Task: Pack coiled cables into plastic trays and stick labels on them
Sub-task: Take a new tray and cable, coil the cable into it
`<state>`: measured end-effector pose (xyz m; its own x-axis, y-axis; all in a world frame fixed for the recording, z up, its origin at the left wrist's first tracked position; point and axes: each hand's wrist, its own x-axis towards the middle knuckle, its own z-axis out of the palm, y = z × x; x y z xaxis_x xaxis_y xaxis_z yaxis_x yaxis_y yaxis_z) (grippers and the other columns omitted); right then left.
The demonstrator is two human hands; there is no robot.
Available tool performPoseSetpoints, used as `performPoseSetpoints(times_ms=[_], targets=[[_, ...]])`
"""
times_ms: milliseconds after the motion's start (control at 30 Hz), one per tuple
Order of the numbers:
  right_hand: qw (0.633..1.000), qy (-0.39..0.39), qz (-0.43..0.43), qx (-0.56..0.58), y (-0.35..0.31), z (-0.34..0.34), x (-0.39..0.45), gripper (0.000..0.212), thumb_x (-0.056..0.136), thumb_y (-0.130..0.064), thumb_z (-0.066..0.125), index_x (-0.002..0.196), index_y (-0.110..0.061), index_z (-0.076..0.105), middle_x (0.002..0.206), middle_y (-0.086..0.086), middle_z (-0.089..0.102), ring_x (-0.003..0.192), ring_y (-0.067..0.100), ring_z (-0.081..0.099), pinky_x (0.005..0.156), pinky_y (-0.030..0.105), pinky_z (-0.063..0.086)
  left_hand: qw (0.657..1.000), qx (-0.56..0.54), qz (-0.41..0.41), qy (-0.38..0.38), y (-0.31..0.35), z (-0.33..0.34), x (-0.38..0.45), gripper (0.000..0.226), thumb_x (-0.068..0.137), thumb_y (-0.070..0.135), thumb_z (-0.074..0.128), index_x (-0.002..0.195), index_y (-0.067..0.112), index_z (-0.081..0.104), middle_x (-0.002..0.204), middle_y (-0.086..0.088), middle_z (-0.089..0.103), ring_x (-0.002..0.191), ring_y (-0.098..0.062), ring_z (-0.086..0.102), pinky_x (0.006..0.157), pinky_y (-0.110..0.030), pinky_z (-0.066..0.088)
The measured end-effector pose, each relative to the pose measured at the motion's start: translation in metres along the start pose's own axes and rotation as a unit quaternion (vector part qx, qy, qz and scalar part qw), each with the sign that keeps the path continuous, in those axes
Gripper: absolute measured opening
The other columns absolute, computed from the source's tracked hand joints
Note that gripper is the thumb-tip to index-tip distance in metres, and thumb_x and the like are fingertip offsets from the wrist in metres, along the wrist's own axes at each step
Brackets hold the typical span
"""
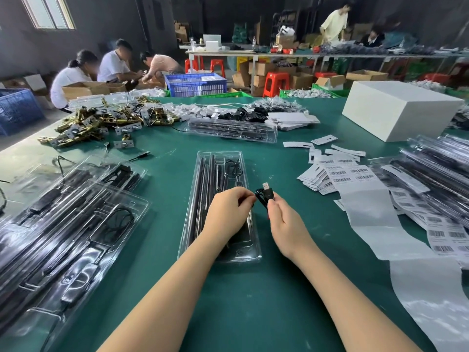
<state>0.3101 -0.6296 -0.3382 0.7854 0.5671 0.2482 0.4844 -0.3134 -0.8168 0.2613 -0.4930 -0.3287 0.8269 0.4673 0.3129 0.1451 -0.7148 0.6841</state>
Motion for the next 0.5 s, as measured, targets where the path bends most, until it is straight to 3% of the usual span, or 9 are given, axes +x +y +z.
performPoseSetpoints(times_ms=[67, 133, 200, 300, 400, 500], targets=[[1.0, 0.001, 0.004, -0.017, -0.001, 0.0, 0.001, 0.021, 0.104, -0.023, 0.032, 0.092, -0.033, 0.047, 0.071, -0.013, 0.048, 0.069, -0.008, 0.05, 0.063, 0.006, 0.035, 1.0, -0.008, 0.005, -0.002, -0.001, 0.0, -0.001, 0.01, 0.091, 0.025, 0.062, 0.093, 0.027, 0.071, 0.067, 0.022, 0.059, 0.063, 0.009, 0.053, 0.057, -0.005, 0.036], [0.999, 0.003, -0.006, -0.032, -0.002, -0.001, 0.002, 0.02, 0.104, -0.019, 0.036, 0.094, -0.03, 0.049, 0.071, -0.015, 0.048, 0.07, -0.013, 0.05, 0.062, 0.006, 0.035, 1.0, -0.018, 0.007, 0.0, -0.003, 0.0, -0.003, 0.011, 0.09, 0.024, 0.062, 0.095, 0.028, 0.071, 0.069, 0.024, 0.06, 0.066, 0.011, 0.054, 0.06, -0.003, 0.036], [0.999, 0.013, -0.014, -0.034, -0.003, -0.003, 0.002, 0.021, 0.103, -0.018, 0.04, 0.109, -0.026, 0.058, 0.073, -0.018, 0.052, 0.073, -0.006, 0.053, 0.064, 0.01, 0.037, 1.0, -0.025, 0.005, 0.003, -0.003, 0.0, -0.004, 0.012, 0.089, 0.024, 0.062, 0.094, 0.029, 0.071, 0.07, 0.024, 0.061, 0.067, 0.011, 0.055, 0.06, -0.003, 0.036], [0.998, 0.01, 0.001, -0.056, -0.001, -0.006, 0.002, 0.028, 0.102, -0.02, 0.043, 0.122, -0.024, 0.062, 0.08, -0.012, 0.058, 0.087, 0.016, 0.057, 0.078, 0.032, 0.043, 1.0, -0.026, 0.007, -0.001, -0.002, 0.0, -0.006, 0.012, 0.088, 0.027, 0.061, 0.092, 0.032, 0.071, 0.072, 0.023, 0.063, 0.069, 0.008, 0.056, 0.062, -0.008, 0.038], [0.989, 0.027, 0.013, -0.147, 0.002, -0.007, 0.001, 0.03, 0.101, -0.028, 0.045, 0.127, -0.032, 0.06, 0.081, -0.008, 0.058, 0.101, 0.023, 0.047, 0.086, 0.033, 0.034, 0.999, -0.032, 0.009, 0.002, 0.0, 0.0, -0.008, 0.011, 0.085, 0.029, 0.06, 0.088, 0.033, 0.07, 0.073, 0.021, 0.065, 0.072, 0.005, 0.058, 0.063, -0.011, 0.042], [0.993, 0.023, -0.027, -0.11, -0.001, -0.011, 0.0, 0.028, 0.099, -0.022, 0.05, 0.125, -0.025, 0.063, 0.091, 0.001, 0.068, 0.092, 0.025, 0.055, 0.08, 0.036, 0.045, 0.999, -0.036, 0.015, 0.007, 0.0, 0.0, -0.01, 0.012, 0.083, 0.027, 0.06, 0.086, 0.033, 0.07, 0.071, 0.021, 0.064, 0.074, 0.005, 0.057, 0.06, -0.005, 0.038]])
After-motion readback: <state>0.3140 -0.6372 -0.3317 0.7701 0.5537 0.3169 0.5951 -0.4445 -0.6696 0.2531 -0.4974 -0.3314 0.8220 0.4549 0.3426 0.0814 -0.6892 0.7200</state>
